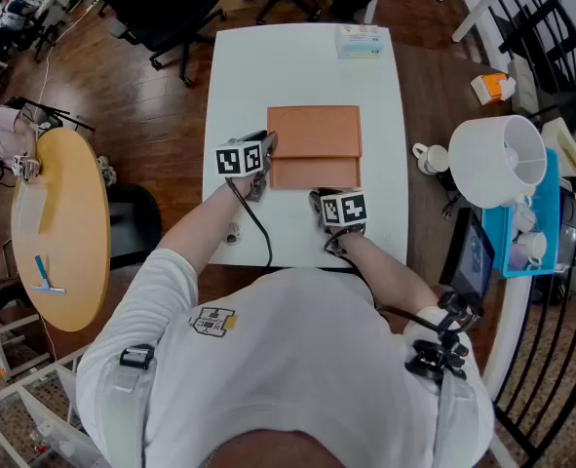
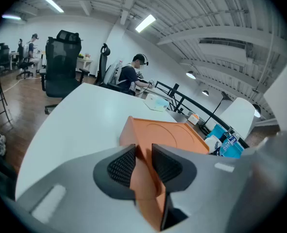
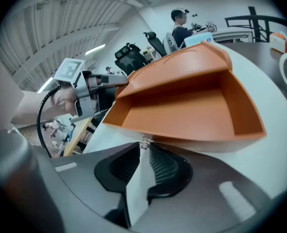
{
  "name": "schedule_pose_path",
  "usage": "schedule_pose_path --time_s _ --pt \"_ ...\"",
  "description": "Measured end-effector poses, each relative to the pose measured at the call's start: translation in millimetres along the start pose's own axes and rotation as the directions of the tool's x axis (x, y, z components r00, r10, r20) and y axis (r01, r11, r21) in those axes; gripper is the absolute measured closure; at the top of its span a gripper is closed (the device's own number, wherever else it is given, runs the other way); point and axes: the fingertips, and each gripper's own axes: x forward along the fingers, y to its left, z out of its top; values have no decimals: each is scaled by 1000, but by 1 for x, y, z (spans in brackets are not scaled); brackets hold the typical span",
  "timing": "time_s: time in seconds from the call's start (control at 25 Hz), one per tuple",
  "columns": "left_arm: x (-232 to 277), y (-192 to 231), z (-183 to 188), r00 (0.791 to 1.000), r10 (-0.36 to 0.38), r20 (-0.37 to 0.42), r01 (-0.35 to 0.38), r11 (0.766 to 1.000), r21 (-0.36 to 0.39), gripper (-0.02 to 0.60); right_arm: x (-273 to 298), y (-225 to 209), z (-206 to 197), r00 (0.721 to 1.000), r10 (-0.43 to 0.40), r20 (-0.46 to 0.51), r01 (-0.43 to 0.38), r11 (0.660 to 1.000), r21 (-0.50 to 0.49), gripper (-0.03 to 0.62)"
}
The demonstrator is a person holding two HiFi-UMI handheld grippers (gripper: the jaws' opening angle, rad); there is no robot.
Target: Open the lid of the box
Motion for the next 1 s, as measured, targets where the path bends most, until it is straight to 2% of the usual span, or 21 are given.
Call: schedule_pose_path --time_s 0.12,0.36,0.44,0.6,0.8,1.0 --pt "-5 2 -6 1000 14 -1 -14 1000 -5 477 -1 9 -9 1000 3 -10 -2 1000 20 534" --pt "-6 -3 -13 1000 -9 -18 9 1000 -7 476 -5 7 -18 999 -12 -34 11 1000 -9 534" --pt "-8 -3 -14 1000 -5 -13 4 1000 -23 477 -4 8 -19 998 -22 -55 19 999 -48 536" --pt "-9 -3 -12 1000 -26 -7 26 997 -76 477 -11 7 -19 999 -12 -53 10 999 -37 536" --pt "-9 -5 -13 999 -48 -1 48 994 -100 476 -14 9 -28 997 -15 -79 8 996 -84 537" --pt "-7 -7 -14 999 -50 -5 50 994 -98 474 -17 6 -29 997 -9 -78 4 998 -64 537"
